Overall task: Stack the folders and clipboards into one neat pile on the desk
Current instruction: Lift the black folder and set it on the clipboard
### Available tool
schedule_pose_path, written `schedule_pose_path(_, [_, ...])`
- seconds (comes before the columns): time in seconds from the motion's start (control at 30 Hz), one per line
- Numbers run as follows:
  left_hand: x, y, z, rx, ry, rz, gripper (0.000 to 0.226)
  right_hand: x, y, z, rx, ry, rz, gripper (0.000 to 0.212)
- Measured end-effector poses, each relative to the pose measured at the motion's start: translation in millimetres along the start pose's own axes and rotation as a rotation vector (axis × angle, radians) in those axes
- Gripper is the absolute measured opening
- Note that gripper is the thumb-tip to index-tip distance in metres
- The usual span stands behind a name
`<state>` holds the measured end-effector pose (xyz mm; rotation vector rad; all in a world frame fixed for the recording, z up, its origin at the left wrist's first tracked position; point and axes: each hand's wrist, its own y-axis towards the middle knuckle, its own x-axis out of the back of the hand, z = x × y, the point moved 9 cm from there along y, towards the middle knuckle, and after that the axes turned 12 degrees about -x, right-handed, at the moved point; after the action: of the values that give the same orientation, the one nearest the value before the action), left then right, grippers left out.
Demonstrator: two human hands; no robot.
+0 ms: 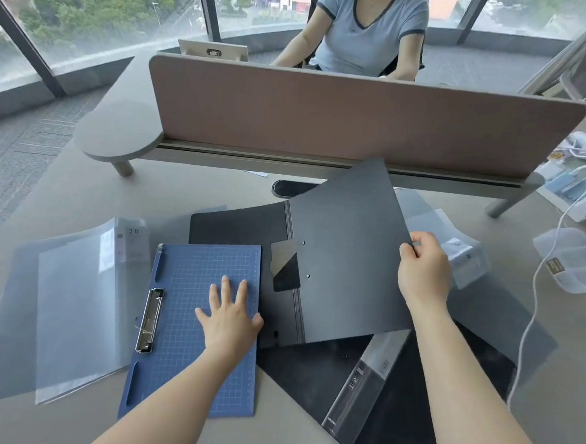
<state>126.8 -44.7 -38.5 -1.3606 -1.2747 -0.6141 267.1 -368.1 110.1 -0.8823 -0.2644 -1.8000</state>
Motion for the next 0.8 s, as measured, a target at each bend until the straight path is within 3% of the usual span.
schedule_pose_path(0.43, [13.0, -1.1, 4.8, 0.017, -0.048, -0.042, 0.072, 91.1, -42.3, 73.6, 0.163, -0.070, -0.235, 0.023])
schedule_pose_path(0.8, [14.9, -3.3, -0.1, -0.042, -0.100, 0.032, 0.066, 148.7, -77.4, 115.9, 0.274, -0.112, -0.365, 0.025])
